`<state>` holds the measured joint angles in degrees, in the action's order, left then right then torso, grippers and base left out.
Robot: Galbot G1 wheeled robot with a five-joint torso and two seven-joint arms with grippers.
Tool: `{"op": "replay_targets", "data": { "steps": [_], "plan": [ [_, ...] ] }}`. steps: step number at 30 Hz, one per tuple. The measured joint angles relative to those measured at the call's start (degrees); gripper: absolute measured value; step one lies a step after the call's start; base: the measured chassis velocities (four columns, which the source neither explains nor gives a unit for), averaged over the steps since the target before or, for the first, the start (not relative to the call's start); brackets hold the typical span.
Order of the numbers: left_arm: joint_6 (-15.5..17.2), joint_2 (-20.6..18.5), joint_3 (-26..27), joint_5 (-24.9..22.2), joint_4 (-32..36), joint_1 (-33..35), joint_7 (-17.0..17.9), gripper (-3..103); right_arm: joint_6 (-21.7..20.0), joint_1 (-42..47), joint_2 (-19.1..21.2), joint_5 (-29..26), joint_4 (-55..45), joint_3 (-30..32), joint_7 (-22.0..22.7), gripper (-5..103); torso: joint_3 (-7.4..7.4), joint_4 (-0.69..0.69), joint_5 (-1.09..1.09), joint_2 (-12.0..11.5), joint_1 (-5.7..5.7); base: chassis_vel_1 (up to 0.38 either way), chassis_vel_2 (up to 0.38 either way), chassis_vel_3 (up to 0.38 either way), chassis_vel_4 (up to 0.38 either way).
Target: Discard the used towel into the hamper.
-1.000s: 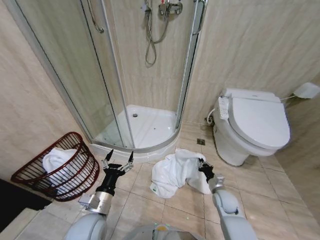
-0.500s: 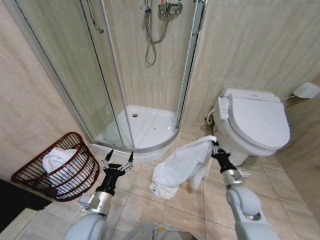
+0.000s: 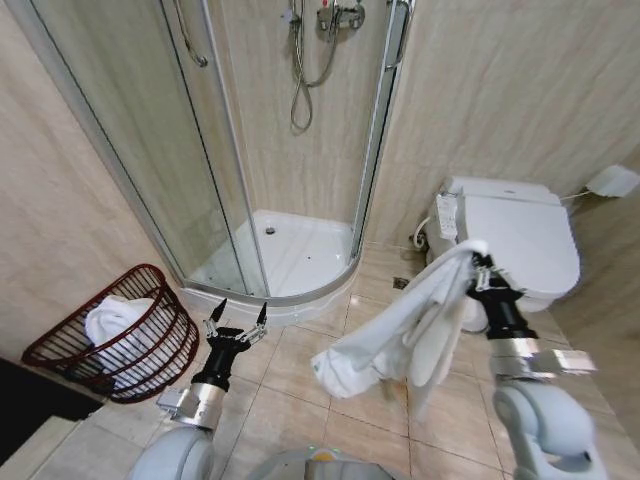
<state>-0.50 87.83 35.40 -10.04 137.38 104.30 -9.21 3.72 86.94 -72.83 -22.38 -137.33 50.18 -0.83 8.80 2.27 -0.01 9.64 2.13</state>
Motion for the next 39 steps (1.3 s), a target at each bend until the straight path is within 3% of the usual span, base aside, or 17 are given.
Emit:
{"op": "replay_targets", "data": {
  "steps": [22,39],
  "plan": [
    [0.00,0.00,0.00,0.00,0.00,0.00,0.00,99,0.61,2.02,-1.70,-0.96,-5.58,1.23,0.59,1,0.01,0.00,0.01,0.01,0.01,0.000,0.000,0.000,0.000],
    [0.00,0.00,0.00,0.00,0.00,0.00,0.00,99,3.76,2.74,-2.30,0.80,-5.72,1.74,-0.33,1,0.65,0.00,0.01,0.93,0.27,0.000,0.000,0.000,0.000]
  ]
}}
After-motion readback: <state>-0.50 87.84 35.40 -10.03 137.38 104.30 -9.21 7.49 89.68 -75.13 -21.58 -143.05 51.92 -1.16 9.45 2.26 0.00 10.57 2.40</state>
